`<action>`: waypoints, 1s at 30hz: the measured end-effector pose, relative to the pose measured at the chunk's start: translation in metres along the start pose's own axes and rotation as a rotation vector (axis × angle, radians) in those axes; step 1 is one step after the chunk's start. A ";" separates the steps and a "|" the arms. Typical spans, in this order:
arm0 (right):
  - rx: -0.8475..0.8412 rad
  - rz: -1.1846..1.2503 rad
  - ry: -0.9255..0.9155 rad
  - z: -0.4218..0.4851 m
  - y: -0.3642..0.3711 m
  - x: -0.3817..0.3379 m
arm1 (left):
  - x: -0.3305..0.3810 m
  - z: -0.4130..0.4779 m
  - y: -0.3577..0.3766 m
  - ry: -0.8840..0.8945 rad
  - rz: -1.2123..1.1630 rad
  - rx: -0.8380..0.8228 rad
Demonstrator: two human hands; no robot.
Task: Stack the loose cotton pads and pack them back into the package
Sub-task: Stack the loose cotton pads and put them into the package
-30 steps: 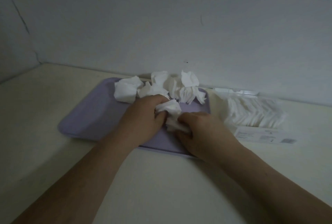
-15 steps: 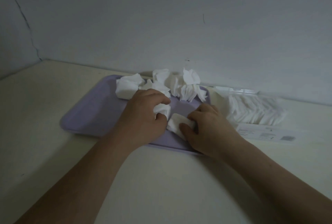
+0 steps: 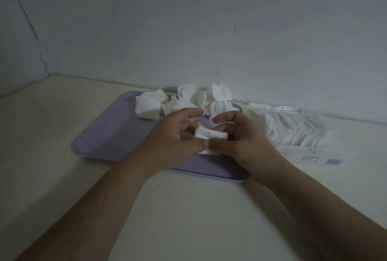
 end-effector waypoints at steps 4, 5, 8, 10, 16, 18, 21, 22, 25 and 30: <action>0.066 0.119 0.011 0.000 -0.001 0.002 | -0.001 0.001 -0.002 0.026 -0.102 0.061; 0.072 0.151 0.023 0.000 -0.001 0.002 | 0.001 0.001 -0.003 0.028 -0.125 0.075; 0.031 0.126 0.049 0.001 -0.002 0.002 | 0.006 0.000 -0.005 0.007 -0.234 0.103; 0.018 0.105 0.045 0.001 -0.003 0.003 | 0.009 -0.001 -0.006 -0.014 -0.269 0.116; 0.071 0.123 0.036 0.002 -0.003 0.006 | 0.006 0.003 -0.008 -0.004 0.041 0.247; 0.075 0.116 0.035 0.002 -0.003 0.007 | 0.006 0.003 -0.004 0.073 0.121 0.253; 0.065 0.093 0.027 0.001 -0.002 0.008 | 0.006 0.002 0.000 0.159 0.216 0.239; 0.057 0.082 0.023 0.001 -0.002 0.008 | 0.006 0.001 0.001 0.182 0.263 0.239; 0.083 0.062 0.014 0.001 -0.002 0.008 | 0.004 0.005 -0.006 0.220 0.319 0.238; 0.238 0.097 0.014 0.003 -0.002 0.006 | -0.005 0.009 -0.025 0.238 0.422 0.197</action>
Point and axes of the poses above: each hand's wrist, its own z-axis towards the middle knuckle, its own y-axis out of the palm, x = y × z, the point moved 2 cm from there along z, towards the middle knuckle, and after that the axes turned 6 degrees about -y, right-handed, at the moved point
